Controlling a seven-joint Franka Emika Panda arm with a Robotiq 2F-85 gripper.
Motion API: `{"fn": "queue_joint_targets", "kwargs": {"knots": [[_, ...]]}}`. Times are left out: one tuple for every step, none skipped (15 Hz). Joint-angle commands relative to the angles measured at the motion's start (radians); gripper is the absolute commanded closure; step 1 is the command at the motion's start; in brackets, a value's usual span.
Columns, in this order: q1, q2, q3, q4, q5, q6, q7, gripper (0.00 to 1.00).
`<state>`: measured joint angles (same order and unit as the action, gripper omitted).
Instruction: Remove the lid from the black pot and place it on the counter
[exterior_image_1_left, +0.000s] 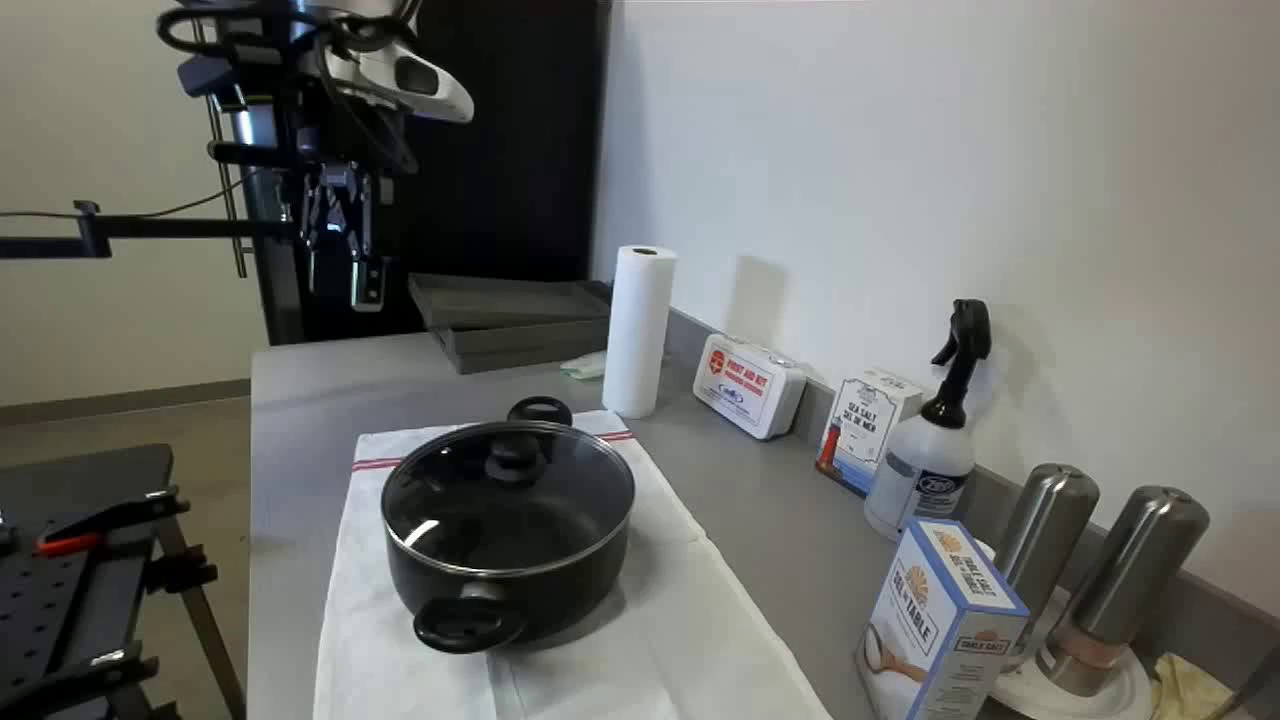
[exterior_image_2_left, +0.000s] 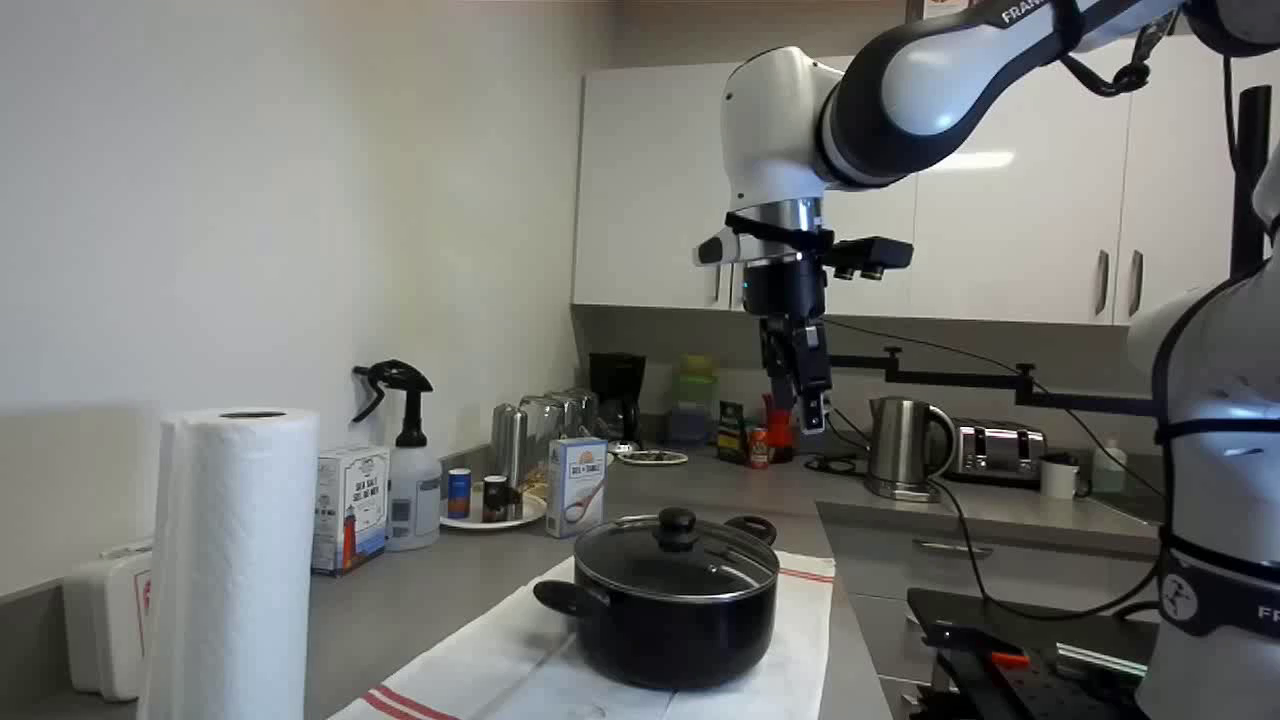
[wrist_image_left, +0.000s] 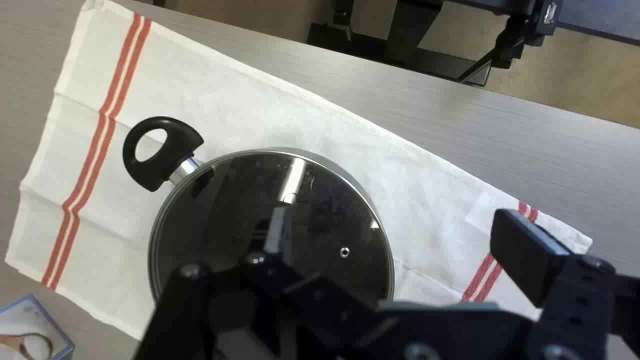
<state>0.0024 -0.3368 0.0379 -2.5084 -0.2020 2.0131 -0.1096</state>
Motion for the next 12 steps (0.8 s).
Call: {"fn": "queue_joint_targets", "kwargs": {"knots": [[0.008, 0.000, -0.007, 0.001, -0.002, -0.002, 0.002, 0.00], [0.008, 0.001, -0.007, 0.001, -0.002, -0.002, 0.002, 0.00], [0.008, 0.001, -0.007, 0.001, -0.002, -0.002, 0.002, 0.00], [0.008, 0.001, -0.007, 0.001, -0.002, -0.002, 0.002, 0.00], [0.008, 0.001, -0.007, 0.001, -0.002, -0.002, 0.002, 0.00], [0.008, 0.001, -0.007, 0.001, -0.002, -0.002, 0.002, 0.00], [0.008, 0.001, -0.007, 0.001, -0.002, -0.002, 0.002, 0.00], [0.008, 0.001, -0.007, 0.001, -0.002, -0.002, 0.002, 0.00], [0.008, 0.001, -0.007, 0.001, -0.002, -0.002, 0.002, 0.00], [0.008, 0.001, -0.007, 0.001, -0.002, -0.002, 0.002, 0.00], [0.008, 0.006, -0.012, 0.004, 0.004, 0.004, -0.004, 0.00], [0.005, 0.016, -0.018, 0.009, 0.005, 0.016, -0.007, 0.00]]}}
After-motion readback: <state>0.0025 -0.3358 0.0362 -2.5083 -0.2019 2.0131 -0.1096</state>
